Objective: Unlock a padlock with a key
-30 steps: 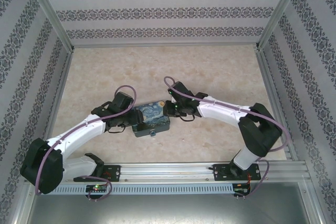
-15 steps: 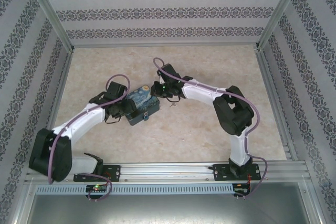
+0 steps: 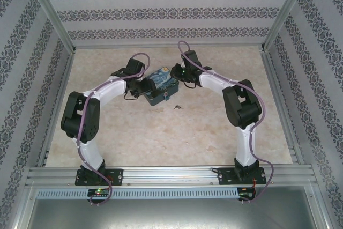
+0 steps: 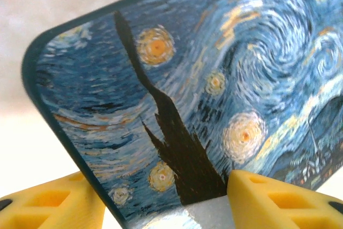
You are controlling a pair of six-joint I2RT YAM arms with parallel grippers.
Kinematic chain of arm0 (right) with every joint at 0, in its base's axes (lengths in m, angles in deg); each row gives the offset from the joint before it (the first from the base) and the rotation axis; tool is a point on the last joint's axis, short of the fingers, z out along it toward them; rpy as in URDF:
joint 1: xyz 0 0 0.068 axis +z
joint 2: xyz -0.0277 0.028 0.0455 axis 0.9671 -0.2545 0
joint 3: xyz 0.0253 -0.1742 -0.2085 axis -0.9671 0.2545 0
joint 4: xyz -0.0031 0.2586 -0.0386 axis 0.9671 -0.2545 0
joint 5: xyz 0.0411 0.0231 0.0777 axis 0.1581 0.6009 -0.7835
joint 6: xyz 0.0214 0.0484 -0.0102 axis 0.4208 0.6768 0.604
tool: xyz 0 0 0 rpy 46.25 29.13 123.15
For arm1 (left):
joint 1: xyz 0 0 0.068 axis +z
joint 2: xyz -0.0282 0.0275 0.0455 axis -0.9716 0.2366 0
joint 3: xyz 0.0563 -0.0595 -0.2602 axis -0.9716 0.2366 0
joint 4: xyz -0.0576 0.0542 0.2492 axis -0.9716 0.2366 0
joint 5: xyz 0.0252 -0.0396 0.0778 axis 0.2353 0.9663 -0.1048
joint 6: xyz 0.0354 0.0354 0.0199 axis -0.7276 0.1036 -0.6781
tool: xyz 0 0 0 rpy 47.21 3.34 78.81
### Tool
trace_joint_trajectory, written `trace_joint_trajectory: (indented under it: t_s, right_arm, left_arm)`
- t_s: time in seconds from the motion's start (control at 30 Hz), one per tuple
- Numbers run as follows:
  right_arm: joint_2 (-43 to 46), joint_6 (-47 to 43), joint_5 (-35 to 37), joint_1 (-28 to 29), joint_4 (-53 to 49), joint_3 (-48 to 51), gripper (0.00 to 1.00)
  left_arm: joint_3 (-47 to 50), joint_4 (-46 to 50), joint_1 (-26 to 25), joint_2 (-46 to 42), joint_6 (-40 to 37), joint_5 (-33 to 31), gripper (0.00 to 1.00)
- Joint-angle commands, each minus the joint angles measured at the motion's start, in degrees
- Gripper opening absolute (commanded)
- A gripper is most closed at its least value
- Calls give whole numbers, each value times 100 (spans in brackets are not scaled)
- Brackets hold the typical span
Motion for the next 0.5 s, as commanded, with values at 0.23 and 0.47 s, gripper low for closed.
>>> trace_joint_trajectory:
  t_s: [0.23,0.47]
  right_arm:
    - [952,226,-1275,535,676,1172,24]
    - [945,220,-1158,405,737,1309,43]
  left_arm:
    - [-865,-1430,-233,626,-316,1312,65]
    - [-938,-1529,-236,798,-237,1347,66]
